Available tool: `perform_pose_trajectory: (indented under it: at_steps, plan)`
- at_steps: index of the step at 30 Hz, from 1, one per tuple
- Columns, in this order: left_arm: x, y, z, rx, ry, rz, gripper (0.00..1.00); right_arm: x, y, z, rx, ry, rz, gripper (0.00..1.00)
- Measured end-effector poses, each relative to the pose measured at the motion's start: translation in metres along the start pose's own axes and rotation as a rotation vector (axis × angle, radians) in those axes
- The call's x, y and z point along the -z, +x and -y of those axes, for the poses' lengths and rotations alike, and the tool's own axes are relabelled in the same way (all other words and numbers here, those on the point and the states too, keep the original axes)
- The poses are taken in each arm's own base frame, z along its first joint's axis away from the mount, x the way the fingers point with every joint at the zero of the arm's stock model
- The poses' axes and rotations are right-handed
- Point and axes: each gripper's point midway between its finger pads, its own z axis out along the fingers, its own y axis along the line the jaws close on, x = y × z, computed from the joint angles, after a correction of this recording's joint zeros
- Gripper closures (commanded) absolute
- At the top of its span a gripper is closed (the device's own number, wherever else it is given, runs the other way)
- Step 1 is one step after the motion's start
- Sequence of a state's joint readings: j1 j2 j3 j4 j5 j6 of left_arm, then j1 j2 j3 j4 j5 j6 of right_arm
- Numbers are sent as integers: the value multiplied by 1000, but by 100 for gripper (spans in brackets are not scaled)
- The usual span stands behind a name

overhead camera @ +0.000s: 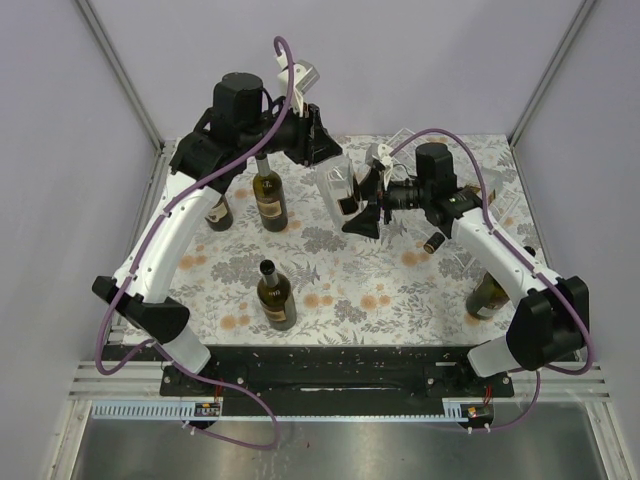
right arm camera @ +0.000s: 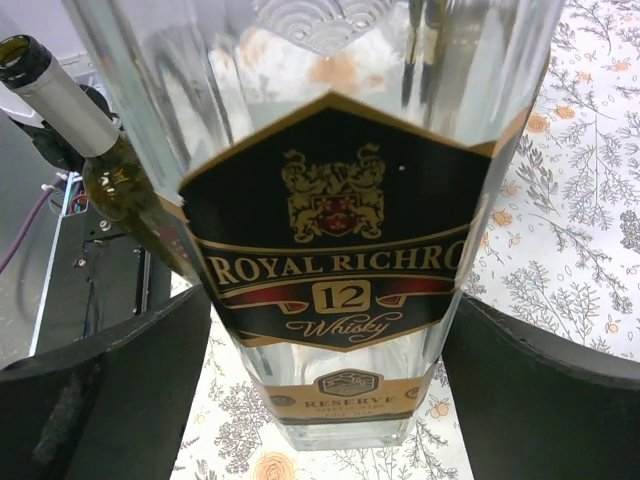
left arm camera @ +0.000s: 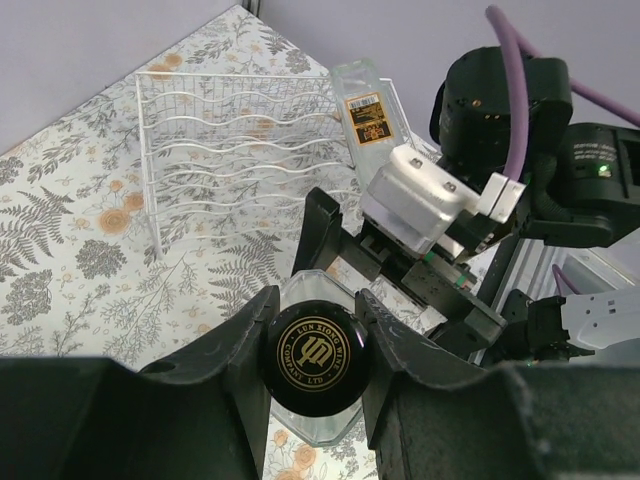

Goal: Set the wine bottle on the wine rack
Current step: Pick up the wine bottle from the center of the board.

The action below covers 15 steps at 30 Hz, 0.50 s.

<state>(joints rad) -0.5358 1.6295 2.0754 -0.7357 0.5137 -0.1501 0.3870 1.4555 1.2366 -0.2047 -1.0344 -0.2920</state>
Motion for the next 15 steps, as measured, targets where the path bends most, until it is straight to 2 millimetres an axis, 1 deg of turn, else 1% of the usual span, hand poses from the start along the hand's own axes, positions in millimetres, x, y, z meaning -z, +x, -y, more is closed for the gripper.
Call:
perform_pose_trajectory:
  at_steps: [7, 10, 12, 13, 15]
  plan:
    - [-1, -7, 4, 6, 19, 28, 100, -6, 11, 0, -3, -10, 15, 1]
    - [0, -10, 7, 12, 32, 38, 100, -8, 10, 1, 11, -11, 31, 12]
    - [1, -11, 10, 15, 40, 42, 100, -8, 7, 0, 20, -20, 43, 26]
    - [2, -11, 11, 15, 43, 44, 100, -8, 6, 0, 24, -24, 47, 34]
    - [3, -9, 11, 16, 43, 44, 100, -9, 4, -2, 42, -36, 54, 45]
